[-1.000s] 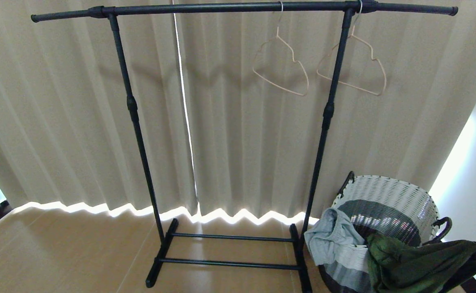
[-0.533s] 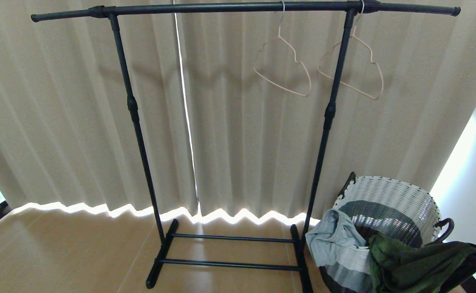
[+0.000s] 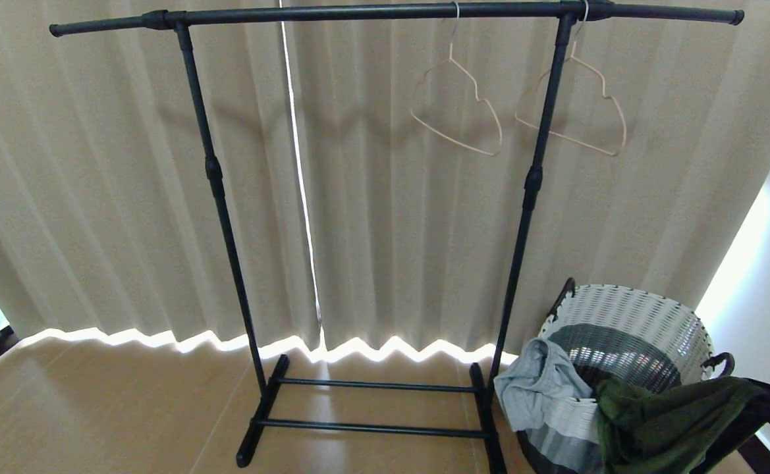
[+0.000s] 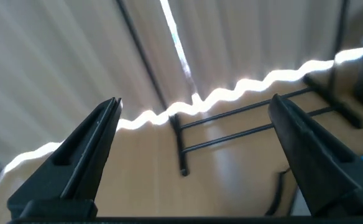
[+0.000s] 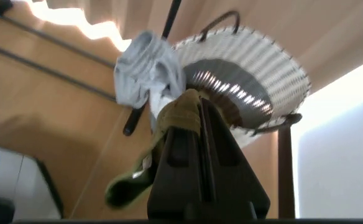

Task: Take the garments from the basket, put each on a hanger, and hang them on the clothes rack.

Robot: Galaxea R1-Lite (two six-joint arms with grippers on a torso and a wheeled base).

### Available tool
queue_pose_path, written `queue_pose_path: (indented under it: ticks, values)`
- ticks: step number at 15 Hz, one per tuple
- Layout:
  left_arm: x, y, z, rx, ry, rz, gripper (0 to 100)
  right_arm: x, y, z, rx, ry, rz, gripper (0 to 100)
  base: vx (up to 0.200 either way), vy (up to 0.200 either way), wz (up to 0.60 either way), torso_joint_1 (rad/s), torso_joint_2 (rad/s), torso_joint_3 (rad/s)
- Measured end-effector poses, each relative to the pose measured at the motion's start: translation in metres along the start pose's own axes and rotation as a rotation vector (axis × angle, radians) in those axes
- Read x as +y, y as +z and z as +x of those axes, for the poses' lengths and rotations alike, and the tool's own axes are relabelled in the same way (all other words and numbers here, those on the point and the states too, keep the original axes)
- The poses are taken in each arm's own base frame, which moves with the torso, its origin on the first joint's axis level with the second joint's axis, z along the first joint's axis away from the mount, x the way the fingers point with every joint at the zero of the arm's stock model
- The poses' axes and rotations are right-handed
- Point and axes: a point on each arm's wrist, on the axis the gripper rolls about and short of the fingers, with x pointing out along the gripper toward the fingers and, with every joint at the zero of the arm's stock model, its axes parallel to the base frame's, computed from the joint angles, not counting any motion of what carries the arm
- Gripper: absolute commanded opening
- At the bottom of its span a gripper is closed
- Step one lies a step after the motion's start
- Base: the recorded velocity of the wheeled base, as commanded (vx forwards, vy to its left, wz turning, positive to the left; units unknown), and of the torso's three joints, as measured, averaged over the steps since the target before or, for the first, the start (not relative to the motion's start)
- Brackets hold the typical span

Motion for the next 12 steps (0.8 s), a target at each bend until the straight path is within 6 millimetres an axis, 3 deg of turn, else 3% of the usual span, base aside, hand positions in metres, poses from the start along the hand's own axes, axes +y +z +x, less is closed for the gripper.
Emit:
queue_pose_path:
  ticks: [2, 6, 12]
  values:
    - [0.000, 0.005, -0.001, -0.046, -0.036, -0.010, 100, -0.003, 0.008, -0.001, -0.030, -0.005, 0.000, 0, 0.000, 0.000, 0.00, 0.000, 0.00, 0.000]
    - [0.012, 0.050, -0.001, -0.111, -0.120, -0.003, 100, -0.007, 0.049, -0.006, -0.179, 0.033, -0.030, 0, 0.000, 0.000, 0.00, 0.000, 0.00, 0.000]
    - [0.035, 0.098, 0.049, 0.080, -0.234, -0.052, 100, 0.006, 0.090, -0.002, -0.288, 0.192, 0.006, 0, 0.000, 0.000, 0.00, 0.000, 0.00, 0.000]
